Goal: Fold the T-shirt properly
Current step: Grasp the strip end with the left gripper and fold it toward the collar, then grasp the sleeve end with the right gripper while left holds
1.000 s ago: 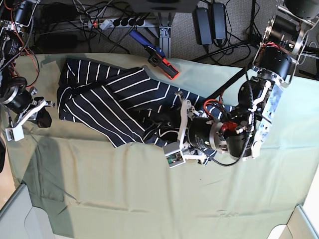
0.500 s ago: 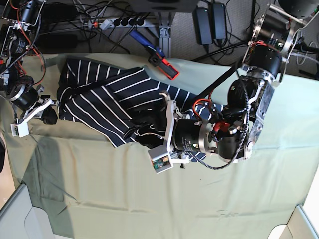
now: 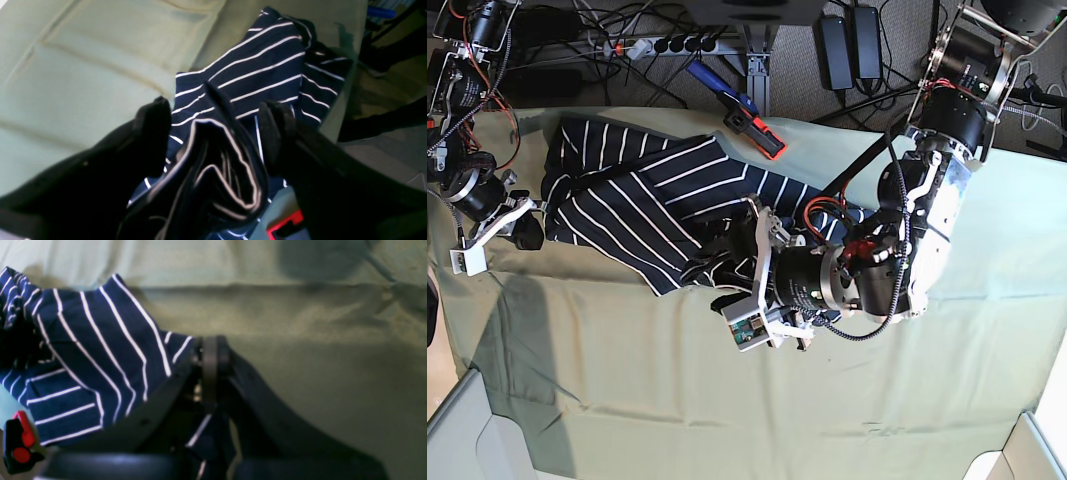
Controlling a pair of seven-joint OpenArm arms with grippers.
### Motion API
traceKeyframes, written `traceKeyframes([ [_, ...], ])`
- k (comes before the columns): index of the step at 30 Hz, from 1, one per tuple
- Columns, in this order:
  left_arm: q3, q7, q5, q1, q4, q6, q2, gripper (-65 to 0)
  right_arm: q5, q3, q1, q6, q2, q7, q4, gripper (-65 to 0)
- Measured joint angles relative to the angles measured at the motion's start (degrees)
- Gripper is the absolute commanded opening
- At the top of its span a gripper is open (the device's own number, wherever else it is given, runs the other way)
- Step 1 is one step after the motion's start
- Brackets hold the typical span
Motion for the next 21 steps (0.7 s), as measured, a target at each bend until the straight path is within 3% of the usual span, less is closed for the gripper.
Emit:
traceKeyframes([
  [5,0.0,0.0,-5.1,0.9,0.0,0.0,0.2,-21.1,0.0,0.0,0.0,0.0,0.0,0.0,0.0,-65.0],
  [14,0.0,-1.4,-6.1,1.6,6.6,-0.1,2.4,-21.1,-0.2,0.0,0.0,0.0,0.0,0.0,0.0,-65.0],
  [21,-0.1,-2.2,2.0,1.3,7.0,-0.1,1.3,-21.4,0.0,0.0,0.0,0.0,0.0,0.0,0.0,-65.0],
])
